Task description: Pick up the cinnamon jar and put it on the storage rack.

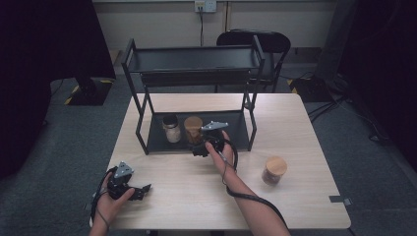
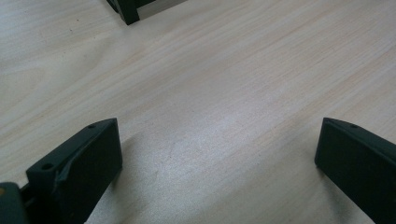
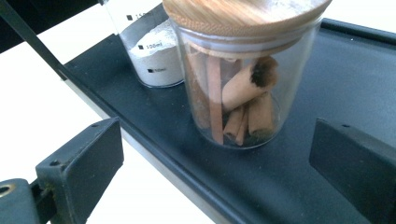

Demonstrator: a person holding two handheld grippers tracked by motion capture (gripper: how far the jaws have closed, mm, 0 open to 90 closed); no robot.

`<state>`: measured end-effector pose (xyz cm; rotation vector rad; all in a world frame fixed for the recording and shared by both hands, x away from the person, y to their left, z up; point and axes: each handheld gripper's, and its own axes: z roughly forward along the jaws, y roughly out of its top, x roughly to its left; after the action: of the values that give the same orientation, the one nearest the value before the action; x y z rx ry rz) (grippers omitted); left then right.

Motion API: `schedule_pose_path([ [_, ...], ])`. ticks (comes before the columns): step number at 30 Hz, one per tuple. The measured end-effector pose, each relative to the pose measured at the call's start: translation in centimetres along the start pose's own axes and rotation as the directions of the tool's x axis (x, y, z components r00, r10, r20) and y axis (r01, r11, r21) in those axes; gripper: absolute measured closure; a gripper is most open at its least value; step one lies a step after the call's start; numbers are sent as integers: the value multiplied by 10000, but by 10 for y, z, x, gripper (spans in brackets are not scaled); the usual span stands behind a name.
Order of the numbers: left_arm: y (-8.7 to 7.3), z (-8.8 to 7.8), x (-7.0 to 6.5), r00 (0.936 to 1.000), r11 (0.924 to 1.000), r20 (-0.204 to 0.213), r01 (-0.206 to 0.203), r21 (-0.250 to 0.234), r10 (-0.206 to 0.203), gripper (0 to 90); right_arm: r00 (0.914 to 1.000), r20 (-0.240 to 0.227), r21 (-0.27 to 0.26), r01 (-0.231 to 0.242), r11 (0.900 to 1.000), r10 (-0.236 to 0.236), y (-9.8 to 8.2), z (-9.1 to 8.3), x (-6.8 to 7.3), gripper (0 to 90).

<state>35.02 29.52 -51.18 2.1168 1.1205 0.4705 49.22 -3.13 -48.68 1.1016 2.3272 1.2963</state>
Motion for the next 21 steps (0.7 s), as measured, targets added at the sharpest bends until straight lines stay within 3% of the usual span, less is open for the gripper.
schedule_pose_path([
  [21, 0, 0, 0, 10000, 10000, 0, -3, 1, 3, 2, 9999, -134, 129, -59, 9999, 60, -18, -16, -2, 21],
])
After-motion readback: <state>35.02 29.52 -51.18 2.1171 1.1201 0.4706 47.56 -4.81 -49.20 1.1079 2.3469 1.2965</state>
